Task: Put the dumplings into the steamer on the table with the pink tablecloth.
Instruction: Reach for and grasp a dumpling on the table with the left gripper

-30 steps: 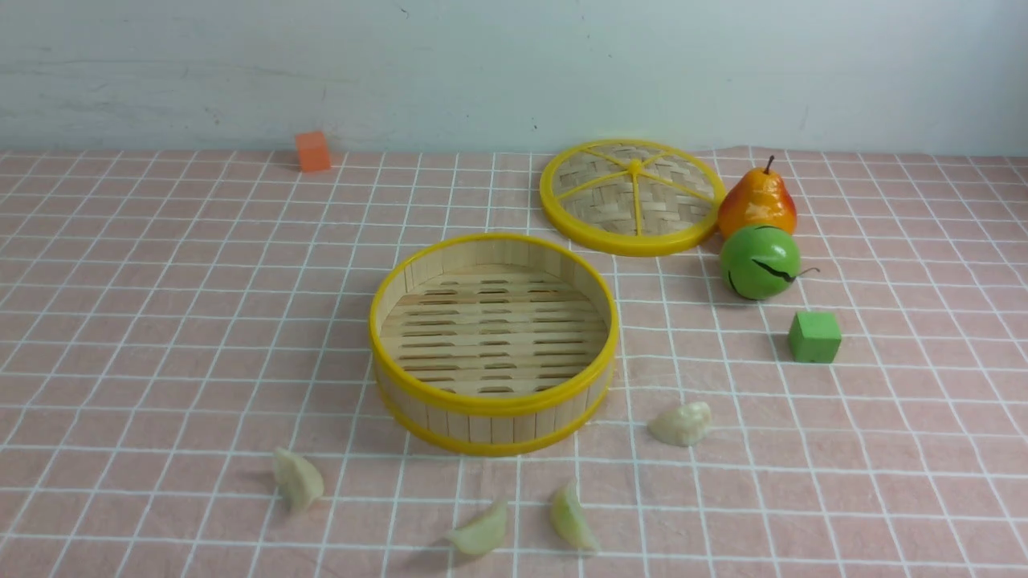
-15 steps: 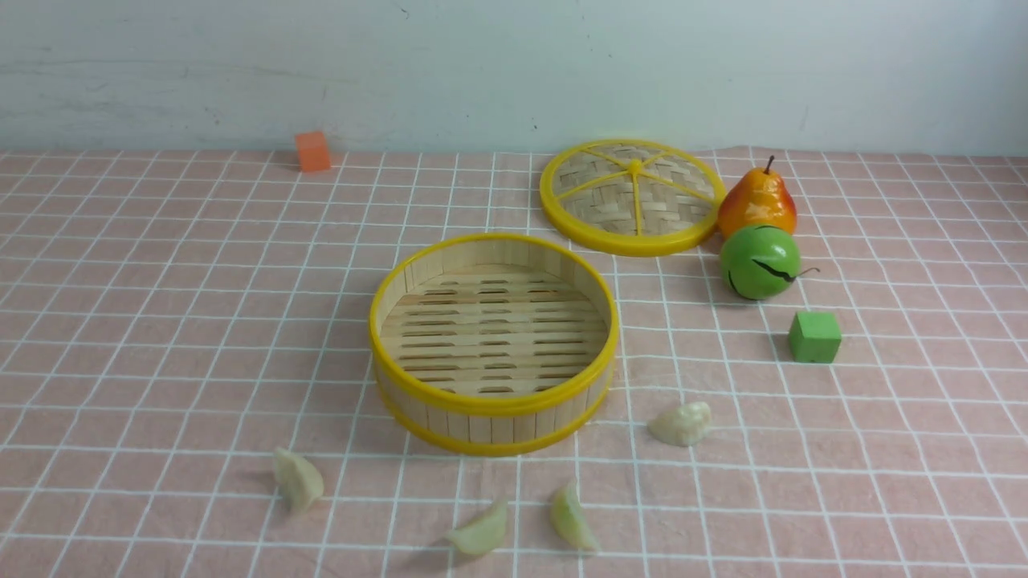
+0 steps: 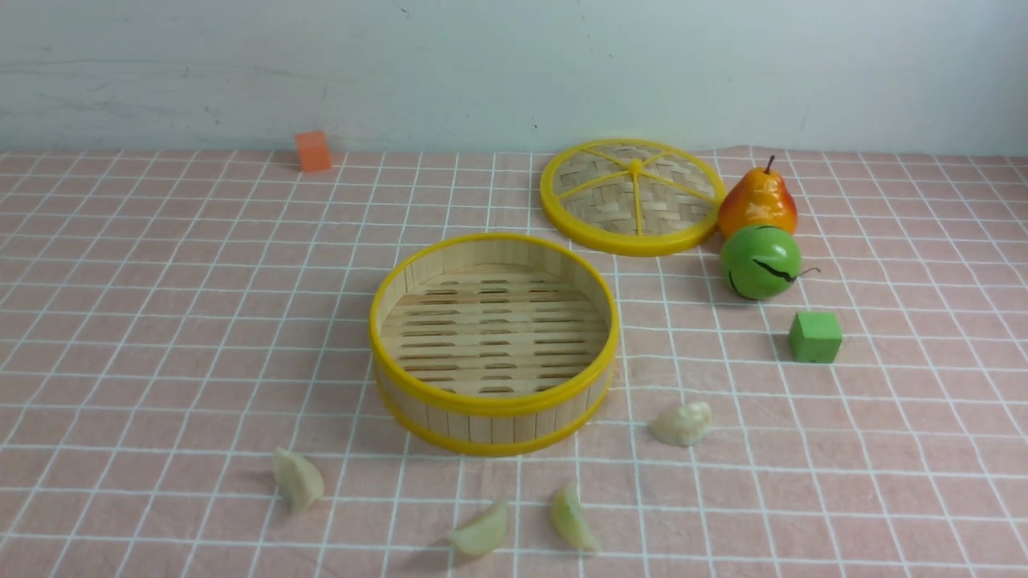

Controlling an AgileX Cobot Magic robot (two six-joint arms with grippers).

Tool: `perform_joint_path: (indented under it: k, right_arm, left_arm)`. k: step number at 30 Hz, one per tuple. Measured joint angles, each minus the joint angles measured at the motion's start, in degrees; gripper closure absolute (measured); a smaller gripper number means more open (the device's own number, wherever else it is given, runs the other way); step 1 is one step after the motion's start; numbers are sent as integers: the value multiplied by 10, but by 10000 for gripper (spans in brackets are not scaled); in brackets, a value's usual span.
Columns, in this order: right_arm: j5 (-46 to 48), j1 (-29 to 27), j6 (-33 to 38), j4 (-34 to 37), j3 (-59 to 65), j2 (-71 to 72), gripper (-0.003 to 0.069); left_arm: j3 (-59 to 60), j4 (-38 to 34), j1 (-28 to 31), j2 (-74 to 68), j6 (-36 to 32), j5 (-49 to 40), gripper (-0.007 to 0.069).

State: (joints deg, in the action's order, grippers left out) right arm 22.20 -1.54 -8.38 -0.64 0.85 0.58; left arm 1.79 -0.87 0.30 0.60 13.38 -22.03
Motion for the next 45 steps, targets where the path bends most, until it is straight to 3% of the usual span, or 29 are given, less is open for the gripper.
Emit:
perform_joint_path:
  k: [22,24,28,32,43,45]
  right_arm:
    - [0,30,-2,3,0,0,420]
    - [0,30,-6,21,0,0,420]
    - [3,30,-72,165,0,0,420]
    - [0,30,-104,267,3,0,420]
    - [-98,30,-137,355,6,0,420]
    - [-97,30,-138,357,6,0,420]
  left_arm:
    - [0,-10,0,0,9,6,387]
    - [0,-52,0,0,40,21,387]
    - [0,-313,0,0,223,68,387]
    - [0,-466,0,0,305,81,387]
    - [0,-500,0,0,238,86,387]
    - [-15,-499,0,0,170,70,389]
